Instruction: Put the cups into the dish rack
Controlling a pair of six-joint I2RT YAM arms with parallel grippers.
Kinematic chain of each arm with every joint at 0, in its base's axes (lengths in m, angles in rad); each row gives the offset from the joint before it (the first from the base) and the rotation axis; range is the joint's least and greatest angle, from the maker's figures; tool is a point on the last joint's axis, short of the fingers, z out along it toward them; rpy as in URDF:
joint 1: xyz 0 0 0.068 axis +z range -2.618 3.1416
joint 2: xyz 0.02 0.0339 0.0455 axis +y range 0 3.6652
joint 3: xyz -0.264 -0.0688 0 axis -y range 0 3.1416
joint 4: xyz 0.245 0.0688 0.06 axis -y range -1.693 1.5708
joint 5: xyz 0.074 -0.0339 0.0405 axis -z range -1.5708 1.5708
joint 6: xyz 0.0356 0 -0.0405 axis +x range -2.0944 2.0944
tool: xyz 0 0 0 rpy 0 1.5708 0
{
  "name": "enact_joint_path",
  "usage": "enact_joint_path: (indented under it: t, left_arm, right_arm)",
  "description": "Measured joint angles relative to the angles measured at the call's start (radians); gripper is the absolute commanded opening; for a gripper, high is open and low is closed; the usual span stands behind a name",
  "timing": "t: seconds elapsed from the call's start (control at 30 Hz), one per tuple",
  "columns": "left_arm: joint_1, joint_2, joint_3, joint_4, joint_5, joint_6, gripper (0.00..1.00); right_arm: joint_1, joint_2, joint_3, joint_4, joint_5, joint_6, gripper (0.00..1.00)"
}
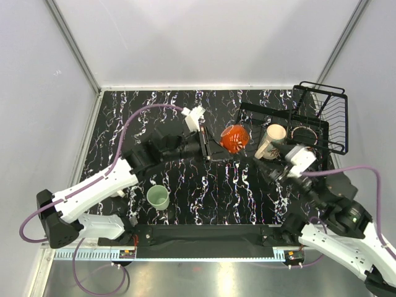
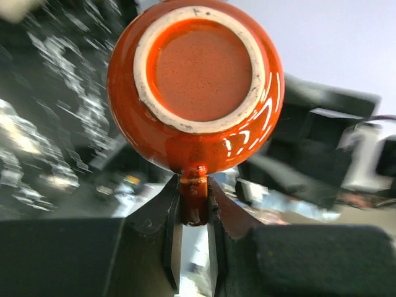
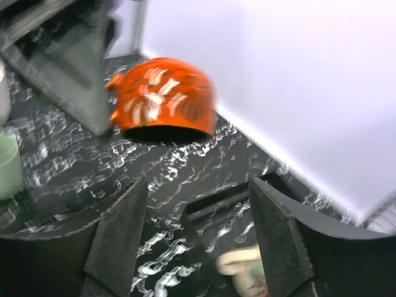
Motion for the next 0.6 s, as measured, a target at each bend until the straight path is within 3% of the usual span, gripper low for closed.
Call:
enact_joint_path:
  t: [0.1, 0.23, 0.43, 0.6]
  left_arm:
    - [0.011, 0.028, 0.072, -0.091, -0.080, 0.125, 0.00]
    - [0.017, 0.102, 0.137, -0.158, -0.187, 0.266, 0.00]
    - [0.017, 0.260, 0.205, -0.224, -0.320, 0.430, 0.00]
    - [0.018, 0.411, 0.313, -0.241, -0.413, 0.521, 0.00]
  right_arm:
    - [0.000, 0.038, 0.102, -0.053, 0.166, 0.173, 0.75]
    - [0.000, 0.202, 0.377, -0.180, 0.372, 0.382, 0.78]
    - [0.000, 0.456, 0.689, -0.385, 0.533, 0.550, 0.85]
    - [0.000, 0.583, 0.796, -0.515, 0.592, 0.615, 0.87]
